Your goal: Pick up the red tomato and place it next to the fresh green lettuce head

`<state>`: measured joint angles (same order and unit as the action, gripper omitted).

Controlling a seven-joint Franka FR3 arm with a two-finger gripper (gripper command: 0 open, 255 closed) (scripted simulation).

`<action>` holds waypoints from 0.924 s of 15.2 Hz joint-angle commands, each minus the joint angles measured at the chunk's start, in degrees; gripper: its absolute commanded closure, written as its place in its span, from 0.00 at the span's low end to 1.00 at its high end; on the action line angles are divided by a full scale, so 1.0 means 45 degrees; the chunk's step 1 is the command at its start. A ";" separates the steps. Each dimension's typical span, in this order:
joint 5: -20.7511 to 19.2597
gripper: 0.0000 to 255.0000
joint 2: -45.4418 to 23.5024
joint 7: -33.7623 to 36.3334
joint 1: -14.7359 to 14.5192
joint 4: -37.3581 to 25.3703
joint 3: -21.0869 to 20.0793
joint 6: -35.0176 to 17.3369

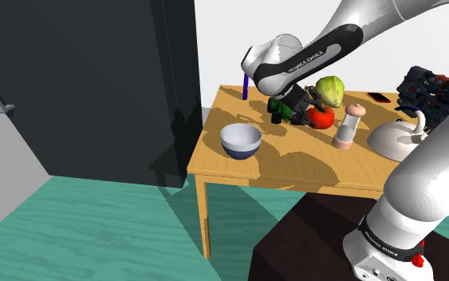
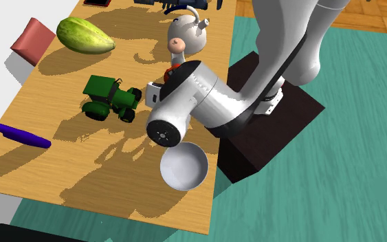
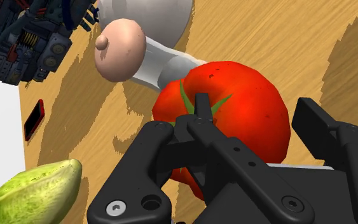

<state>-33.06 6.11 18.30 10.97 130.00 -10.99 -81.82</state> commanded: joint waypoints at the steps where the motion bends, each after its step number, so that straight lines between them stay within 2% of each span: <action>1: -0.0014 1.00 0.0172 -0.0208 0.0007 -0.0153 0.0009 0.0257; 14: -0.0118 1.00 0.0957 -0.1407 -0.0028 -0.1488 -0.0049 0.2011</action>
<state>-33.52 10.03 12.44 10.85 123.67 -11.22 -73.38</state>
